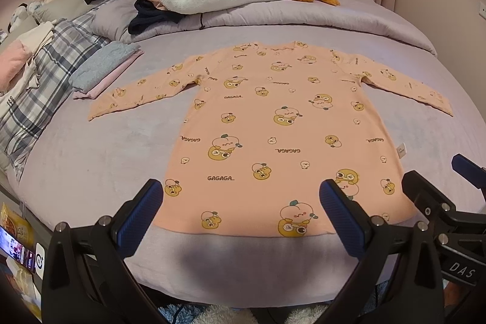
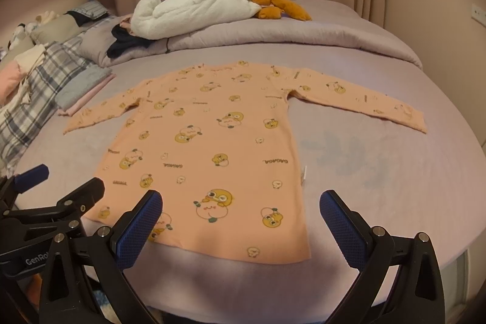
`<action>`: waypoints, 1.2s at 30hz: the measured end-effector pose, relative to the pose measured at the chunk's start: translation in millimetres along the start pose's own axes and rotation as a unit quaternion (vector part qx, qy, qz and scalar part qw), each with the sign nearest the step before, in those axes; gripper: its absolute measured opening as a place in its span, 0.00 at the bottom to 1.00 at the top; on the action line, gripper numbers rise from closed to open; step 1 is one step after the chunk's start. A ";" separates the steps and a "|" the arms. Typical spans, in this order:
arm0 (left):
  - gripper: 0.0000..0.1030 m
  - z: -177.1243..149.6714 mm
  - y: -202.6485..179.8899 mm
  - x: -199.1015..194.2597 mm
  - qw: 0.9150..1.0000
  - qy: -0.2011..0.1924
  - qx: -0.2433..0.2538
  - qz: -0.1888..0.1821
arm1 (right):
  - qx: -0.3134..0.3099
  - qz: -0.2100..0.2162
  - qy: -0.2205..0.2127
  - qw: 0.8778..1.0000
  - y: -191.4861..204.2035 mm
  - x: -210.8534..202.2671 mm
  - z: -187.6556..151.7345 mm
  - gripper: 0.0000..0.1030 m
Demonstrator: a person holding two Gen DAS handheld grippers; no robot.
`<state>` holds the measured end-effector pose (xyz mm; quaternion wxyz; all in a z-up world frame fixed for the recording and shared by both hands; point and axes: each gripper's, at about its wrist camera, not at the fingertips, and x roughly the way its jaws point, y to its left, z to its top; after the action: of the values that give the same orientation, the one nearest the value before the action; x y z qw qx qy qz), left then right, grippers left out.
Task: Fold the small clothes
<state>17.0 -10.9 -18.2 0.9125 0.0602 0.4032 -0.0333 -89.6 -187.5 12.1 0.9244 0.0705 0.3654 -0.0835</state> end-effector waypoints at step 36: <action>1.00 -2.0 13.4 0.8 1.000 0.001 -0.010 0.015 | 0.003 -0.009 0.001 1.000 -4.8 2.0 -1.0 0.99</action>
<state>17.5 2.6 -19.0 0.9132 0.0575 0.4031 -0.0154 -89.9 -192.2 9.7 0.9230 0.0706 0.3666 -0.0928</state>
